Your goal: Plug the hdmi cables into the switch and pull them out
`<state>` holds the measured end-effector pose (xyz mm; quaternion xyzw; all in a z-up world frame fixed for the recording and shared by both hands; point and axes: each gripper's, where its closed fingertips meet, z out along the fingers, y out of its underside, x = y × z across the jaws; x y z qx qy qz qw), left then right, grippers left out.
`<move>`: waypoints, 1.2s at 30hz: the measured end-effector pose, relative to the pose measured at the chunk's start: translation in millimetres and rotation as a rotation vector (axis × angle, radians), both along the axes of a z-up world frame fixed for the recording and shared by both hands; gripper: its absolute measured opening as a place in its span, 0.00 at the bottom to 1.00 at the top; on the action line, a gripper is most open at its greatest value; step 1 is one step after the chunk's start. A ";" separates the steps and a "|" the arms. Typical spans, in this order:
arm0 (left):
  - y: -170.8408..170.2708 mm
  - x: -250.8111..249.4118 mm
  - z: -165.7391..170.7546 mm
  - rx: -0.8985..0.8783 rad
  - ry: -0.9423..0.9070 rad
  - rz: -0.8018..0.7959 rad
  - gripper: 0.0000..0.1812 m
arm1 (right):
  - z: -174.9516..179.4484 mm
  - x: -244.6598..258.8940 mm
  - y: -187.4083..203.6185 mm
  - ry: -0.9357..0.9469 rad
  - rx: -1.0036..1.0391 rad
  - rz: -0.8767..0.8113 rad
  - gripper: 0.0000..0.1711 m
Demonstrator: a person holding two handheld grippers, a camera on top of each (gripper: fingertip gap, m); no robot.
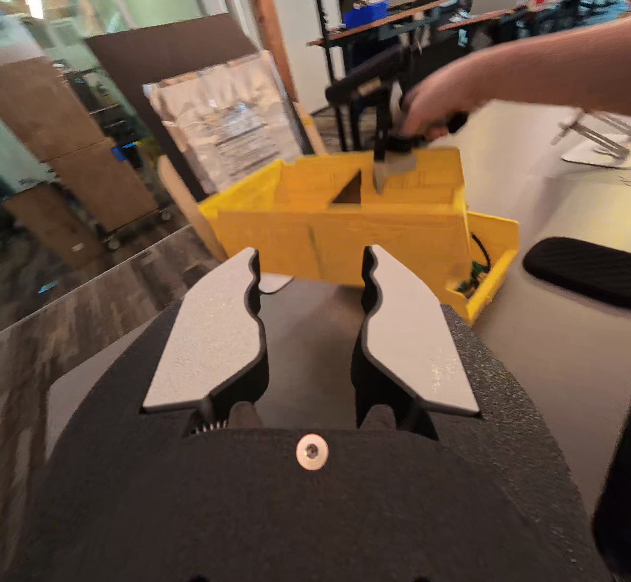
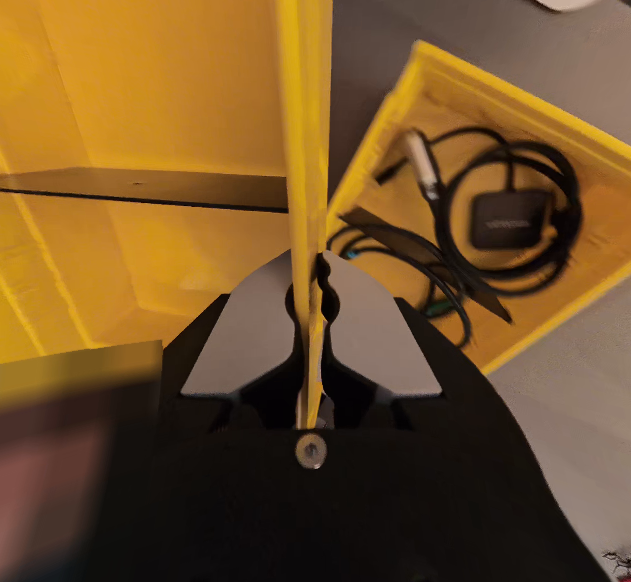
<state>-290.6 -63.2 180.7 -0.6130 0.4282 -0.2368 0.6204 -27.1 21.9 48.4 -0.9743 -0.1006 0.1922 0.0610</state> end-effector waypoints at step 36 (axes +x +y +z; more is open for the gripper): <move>48.1 216.4 -253.3 -1.355 0.526 0.091 0.28 | -121.0 394.9 -106.4 0.231 0.404 -0.793 0.06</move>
